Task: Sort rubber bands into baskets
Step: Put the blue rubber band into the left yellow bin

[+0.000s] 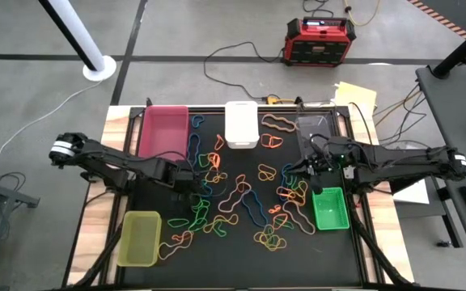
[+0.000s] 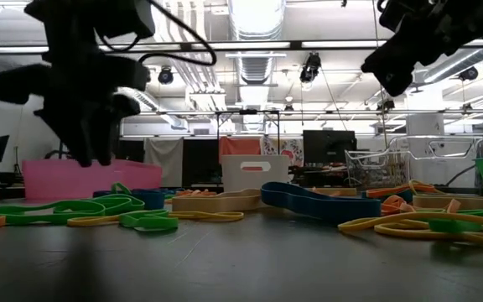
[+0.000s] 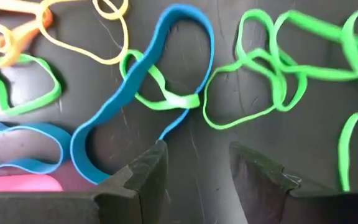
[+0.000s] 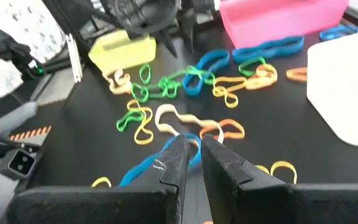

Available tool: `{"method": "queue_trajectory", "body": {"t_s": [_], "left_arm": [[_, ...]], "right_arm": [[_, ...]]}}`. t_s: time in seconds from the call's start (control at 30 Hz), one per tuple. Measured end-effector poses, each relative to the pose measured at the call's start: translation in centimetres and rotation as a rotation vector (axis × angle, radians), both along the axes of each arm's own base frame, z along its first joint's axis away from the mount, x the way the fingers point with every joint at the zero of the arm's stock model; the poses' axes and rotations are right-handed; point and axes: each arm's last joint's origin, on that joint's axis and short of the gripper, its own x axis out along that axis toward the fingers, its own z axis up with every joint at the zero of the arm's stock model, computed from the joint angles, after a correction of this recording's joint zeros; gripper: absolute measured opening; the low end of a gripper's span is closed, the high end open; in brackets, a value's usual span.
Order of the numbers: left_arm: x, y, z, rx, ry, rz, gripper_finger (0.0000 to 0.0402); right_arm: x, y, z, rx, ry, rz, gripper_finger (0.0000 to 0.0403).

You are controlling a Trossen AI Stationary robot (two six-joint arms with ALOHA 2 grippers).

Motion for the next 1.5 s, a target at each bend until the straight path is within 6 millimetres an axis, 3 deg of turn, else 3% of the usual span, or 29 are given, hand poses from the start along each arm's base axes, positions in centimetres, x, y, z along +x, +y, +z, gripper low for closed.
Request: {"method": "queue_trajectory", "body": {"t_s": [0.2, 0.43, 0.97, 1.5], "left_arm": [[-0.3, 0.1, -1.4, 0.024, -0.031, -0.044, 0.0155], [0.0, 0.3, -1.5, 0.097, -0.070, -0.081, 0.0155], [-0.5, 0.5, -2.7, 0.091, -0.076, -0.052, 0.0155], [0.0, 0.6, -4.0, 0.095, -0.068, -0.060, 0.0155]], "right_arm": [[0.4, -0.2, 0.0, -0.004, -0.023, -0.041, 0.0038], [0.5, -0.3, -0.1, -0.020, -0.018, -0.077, 0.0044], [0.5, -0.3, -0.1, -0.045, -0.016, -0.068, 0.0141], [0.5, -0.4, -0.2, -0.059, -0.013, -0.095, 0.0150]]}}
